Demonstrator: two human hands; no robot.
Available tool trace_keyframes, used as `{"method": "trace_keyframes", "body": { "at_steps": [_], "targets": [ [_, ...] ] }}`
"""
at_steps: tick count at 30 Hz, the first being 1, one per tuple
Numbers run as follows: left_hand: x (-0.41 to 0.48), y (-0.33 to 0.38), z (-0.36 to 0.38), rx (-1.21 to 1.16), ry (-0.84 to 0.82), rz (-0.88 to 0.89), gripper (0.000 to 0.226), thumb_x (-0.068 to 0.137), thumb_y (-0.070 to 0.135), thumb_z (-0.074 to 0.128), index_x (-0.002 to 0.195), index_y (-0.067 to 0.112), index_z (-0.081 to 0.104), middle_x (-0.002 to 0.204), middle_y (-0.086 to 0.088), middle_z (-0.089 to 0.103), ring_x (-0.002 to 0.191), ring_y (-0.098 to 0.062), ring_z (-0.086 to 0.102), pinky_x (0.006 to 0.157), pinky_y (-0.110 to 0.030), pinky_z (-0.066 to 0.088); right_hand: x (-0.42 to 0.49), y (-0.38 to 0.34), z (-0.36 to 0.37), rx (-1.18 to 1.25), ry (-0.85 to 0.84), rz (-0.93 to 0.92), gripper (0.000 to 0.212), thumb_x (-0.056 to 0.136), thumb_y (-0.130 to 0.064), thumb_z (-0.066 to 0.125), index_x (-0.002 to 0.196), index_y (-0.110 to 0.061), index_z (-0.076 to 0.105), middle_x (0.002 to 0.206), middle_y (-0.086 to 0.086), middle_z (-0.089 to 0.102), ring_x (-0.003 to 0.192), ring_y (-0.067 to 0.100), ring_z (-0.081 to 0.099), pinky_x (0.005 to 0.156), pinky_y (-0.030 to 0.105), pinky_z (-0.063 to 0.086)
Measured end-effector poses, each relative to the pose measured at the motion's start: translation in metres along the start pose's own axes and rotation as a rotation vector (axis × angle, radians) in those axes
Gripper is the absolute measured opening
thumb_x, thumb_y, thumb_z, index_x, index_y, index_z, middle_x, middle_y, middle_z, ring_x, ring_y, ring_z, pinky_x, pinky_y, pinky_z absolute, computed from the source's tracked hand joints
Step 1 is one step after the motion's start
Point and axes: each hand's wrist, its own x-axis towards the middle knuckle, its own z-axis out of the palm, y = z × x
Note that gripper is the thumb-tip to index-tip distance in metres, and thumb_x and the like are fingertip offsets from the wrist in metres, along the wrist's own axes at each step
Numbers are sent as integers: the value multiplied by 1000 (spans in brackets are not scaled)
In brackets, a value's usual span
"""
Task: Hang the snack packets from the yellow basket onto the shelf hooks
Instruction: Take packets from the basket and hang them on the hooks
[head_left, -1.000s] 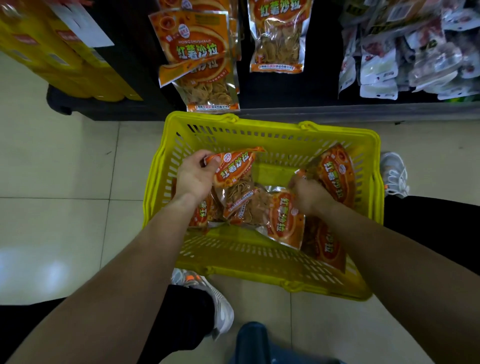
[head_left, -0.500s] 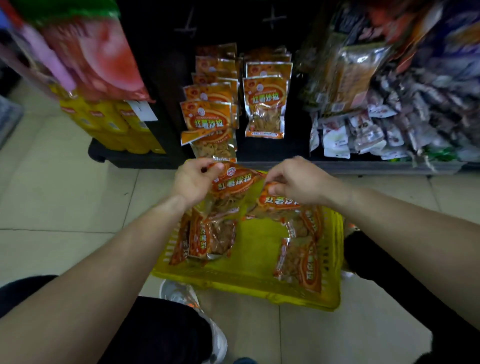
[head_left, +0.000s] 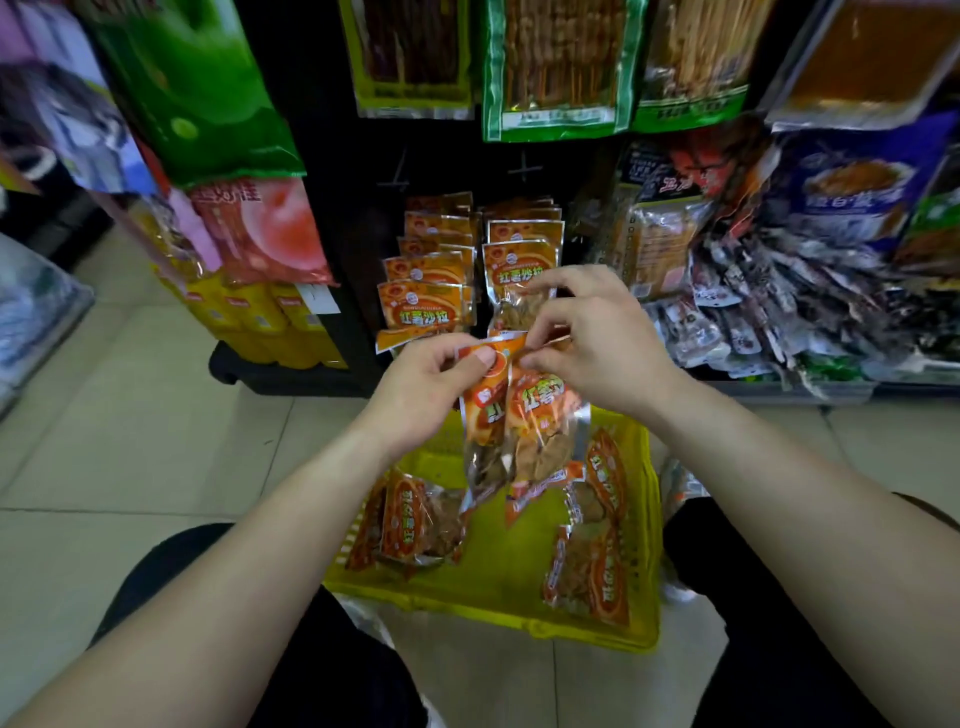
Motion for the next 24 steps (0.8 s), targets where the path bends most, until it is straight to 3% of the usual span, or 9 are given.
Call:
{"method": "trace_keyframes", "body": {
  "at_steps": [4,7,10,13,16,21,24],
  "targets": [
    [3,-4,5,-25,14,-3,18,101,26,56,96,21,72,87,3,76,81,-8,72,70,-17,54,7,5,1,76,-122,97,22,77,-41,83,73,-37,62,83,-16,68,87,12,63,81,38,51],
    [9,-6,6,-39,64,17,19,99,30,59,106,19,73,96,0,77,90,-13,73,79,-27,59,14,8,4,124,-94,149,25,74,-43,84,70,-37,60,86,-18,66,95,13,62,83,43,54],
    [14,-7,7,-108,111,21,26,86,29,75,110,19,70,101,0,76,94,-13,73,84,-37,60,22,7,4,169,-43,187,27,73,-44,85,71,-36,59,91,-17,66,102,12,61,86,44,54],
    [20,-8,12,-20,206,7,35,75,28,85,106,24,69,98,4,75,90,-10,72,79,-34,61,26,4,6,199,10,176,39,69,-44,86,76,-29,51,81,-9,66,81,16,64,71,45,55],
    [26,-7,12,-14,262,9,27,81,23,81,105,18,71,95,5,75,86,-9,73,76,-33,61,30,3,8,191,20,164,46,70,-47,86,83,-29,46,77,-5,65,70,18,62,65,46,53],
    [33,-11,5,-83,251,1,18,90,19,72,106,12,72,97,-2,77,85,-13,75,73,-35,63,35,21,2,261,-96,177,46,69,-39,89,106,-36,60,86,-13,68,85,9,67,78,43,59],
    [38,-17,0,-113,252,-41,16,93,20,68,109,18,69,97,-1,77,86,-13,75,76,-36,63,36,35,-4,232,-111,151,26,79,-27,84,100,-29,69,88,-11,68,84,5,66,81,37,58]
  ]
}}
